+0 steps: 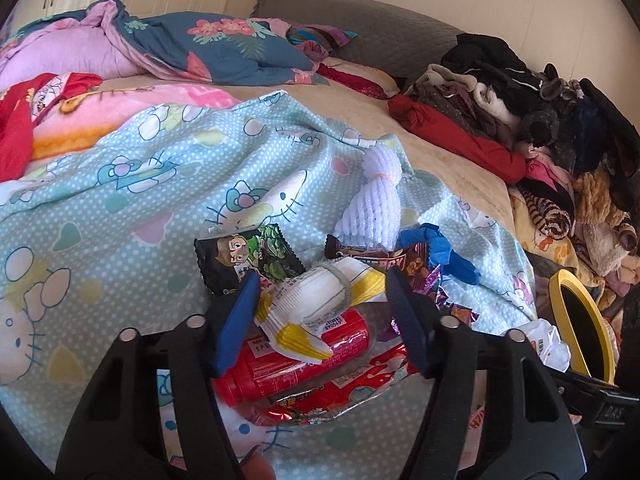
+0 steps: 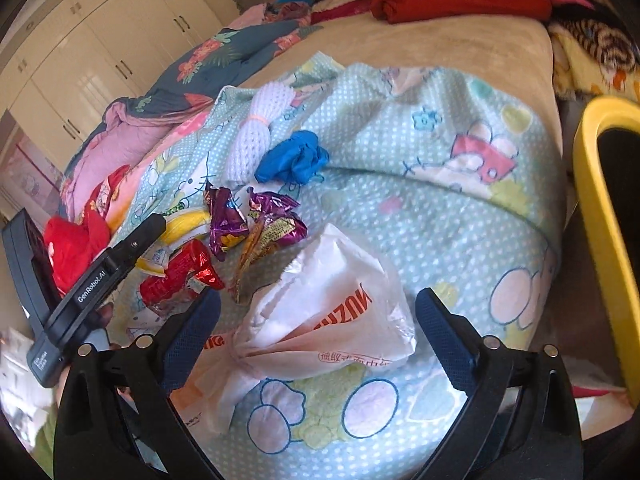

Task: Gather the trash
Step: 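Grasp the white printed plastic bag with the right tool while the left tool grasps the white wrapper, then carry the white bag and white wrapper with both tools over the yellow bin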

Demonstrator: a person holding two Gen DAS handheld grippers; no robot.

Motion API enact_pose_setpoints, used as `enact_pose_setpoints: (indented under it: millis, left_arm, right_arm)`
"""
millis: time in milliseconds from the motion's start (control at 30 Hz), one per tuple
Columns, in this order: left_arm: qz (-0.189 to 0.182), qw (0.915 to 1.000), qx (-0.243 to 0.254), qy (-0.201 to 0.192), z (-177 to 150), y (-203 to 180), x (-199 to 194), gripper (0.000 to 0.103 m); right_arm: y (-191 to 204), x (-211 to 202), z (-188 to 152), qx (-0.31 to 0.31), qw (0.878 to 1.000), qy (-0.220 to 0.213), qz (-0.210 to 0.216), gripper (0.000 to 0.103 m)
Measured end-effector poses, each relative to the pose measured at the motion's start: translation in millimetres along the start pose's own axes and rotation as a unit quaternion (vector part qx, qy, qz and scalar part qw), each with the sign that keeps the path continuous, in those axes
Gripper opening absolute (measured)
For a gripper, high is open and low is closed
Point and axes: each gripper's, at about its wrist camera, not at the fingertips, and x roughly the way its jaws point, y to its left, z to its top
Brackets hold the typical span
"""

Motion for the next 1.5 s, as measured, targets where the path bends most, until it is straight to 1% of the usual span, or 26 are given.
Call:
enact_pose_setpoints:
  millis: [33,100,133,200,300,367,467,633,800,933,1167,1367,1500]
  left_arm:
    - [0.001,1.0000,0.001,0.001,-0.2,-0.2,0.7,0.052]
    - [0.002,1.0000,0.006,0.003,-1.1,-2.1,1.2,0.048]
    - [0.003,1.0000,0.008,0.003,-1.7,-3.0,1.4,0.047]
    - [0.005,0.9999,0.013,0.004,-2.4,-4.4,1.8,0.043]
    - [0.007,0.9997,0.020,0.006,-3.6,-6.8,1.3,0.039]
    - [0.007,0.9996,0.026,0.009,-4.2,-8.3,0.7,0.038]
    - [0.003,0.9992,0.038,0.012,-6.5,-12.2,-1.3,0.032]
    - [-0.001,0.9980,0.062,0.014,-10.0,-21.0,-6.4,0.024]
    - [-0.010,0.9979,0.063,0.008,-8.7,-25.6,-14.8,0.020]
    - [-0.013,0.9977,0.066,-0.005,-4.7,-31.2,-23.9,0.019]
    - [-0.038,0.9975,0.052,-0.030,10.0,-40.8,-45.9,0.019]
    - [-0.056,0.9962,0.051,-0.043,18.7,-54.3,-60.3,0.019]
    - [-0.066,0.9948,0.061,-0.048,21.9,-68.4,-68.5,0.019]
  right_arm:
    - [-2.6,3.5,-0.9,0.008,1.000,0.008,0.004,0.082]
    - [-5.1,3.8,-1.9,0.009,1.000,0.008,0.007,0.076]
    - [-5.1,3.0,-2.0,0.007,1.000,0.008,0.014,0.070]
    - [-5.2,2.2,-1.6,0.006,1.000,0.010,0.023,0.064]
    - [-4.7,-0.4,-1.4,0.001,0.999,0.012,0.036,0.059]
    - [-3.8,-2.7,-2.9,-0.003,0.999,0.013,0.042,0.057]
    - [-0.8,-7.7,-4.4,-0.010,0.999,0.010,0.050,0.053]
    - [3.6,-22.7,-5.9,-0.025,0.998,-0.005,0.063,0.051]
    - [3.8,-35.0,-3.6,-0.028,0.997,-0.016,0.075,0.051]
    - [4.1,-45.8,-0.7,-0.032,0.996,-0.027,0.079,0.051]
    - [5.2,-64.2,4.6,-0.042,0.995,-0.050,0.081,0.051]
    - [2.7,-79.0,9.6,-0.044,0.993,-0.069,0.080,0.050]
    - [-3.5,-91.1,12.1,-0.039,0.992,-0.085,0.080,0.050]
